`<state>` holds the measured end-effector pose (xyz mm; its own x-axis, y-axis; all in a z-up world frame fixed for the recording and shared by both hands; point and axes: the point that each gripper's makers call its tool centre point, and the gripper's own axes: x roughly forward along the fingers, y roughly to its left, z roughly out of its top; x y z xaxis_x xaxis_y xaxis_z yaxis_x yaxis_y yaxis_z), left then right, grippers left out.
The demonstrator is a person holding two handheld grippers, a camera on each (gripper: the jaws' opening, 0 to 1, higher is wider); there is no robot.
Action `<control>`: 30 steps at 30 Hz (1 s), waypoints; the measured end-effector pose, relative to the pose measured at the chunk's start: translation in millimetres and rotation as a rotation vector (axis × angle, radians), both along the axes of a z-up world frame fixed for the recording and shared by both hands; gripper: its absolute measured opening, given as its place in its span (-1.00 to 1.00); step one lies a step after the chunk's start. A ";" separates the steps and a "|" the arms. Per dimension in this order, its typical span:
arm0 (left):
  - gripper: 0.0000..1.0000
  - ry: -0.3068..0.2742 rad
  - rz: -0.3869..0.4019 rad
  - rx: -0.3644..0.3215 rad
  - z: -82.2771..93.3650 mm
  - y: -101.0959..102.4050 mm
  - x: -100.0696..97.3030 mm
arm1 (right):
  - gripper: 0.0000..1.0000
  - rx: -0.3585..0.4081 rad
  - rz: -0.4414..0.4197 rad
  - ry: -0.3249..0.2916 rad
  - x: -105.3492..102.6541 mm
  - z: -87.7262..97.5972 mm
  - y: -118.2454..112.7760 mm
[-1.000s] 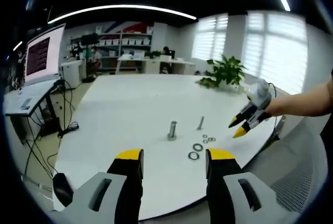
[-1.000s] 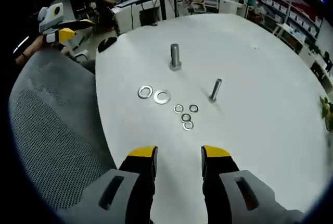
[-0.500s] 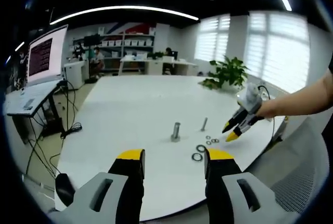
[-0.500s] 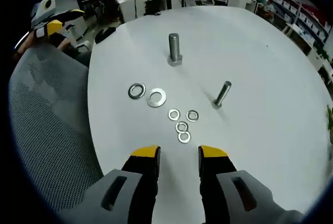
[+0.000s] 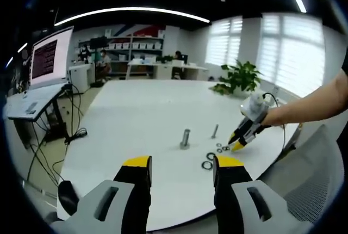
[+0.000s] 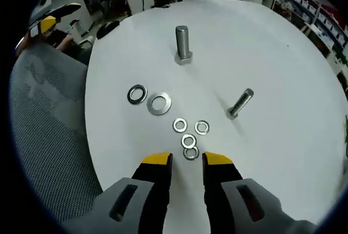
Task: Place the washer onto the threaded stud by aligning its center hole with the stud, sliding it down to the base, and recovering from edge contact or off-axis alignment until the washer reaches the visible bottom stop.
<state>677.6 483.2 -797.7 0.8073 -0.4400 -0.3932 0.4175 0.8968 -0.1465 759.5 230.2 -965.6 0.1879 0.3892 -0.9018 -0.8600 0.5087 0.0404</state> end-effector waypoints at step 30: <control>-0.15 0.017 -0.006 0.011 -4.5 -0.3 -0.2 | -0.71 -0.082 0.090 -0.045 7.0 -4.9 -6.6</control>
<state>677.4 482.9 -802.1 0.7981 -0.4401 -0.4116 0.4202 0.8960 -0.1431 766.5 223.5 -970.5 0.1967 0.3314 -0.9228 -0.9025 0.4289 -0.0383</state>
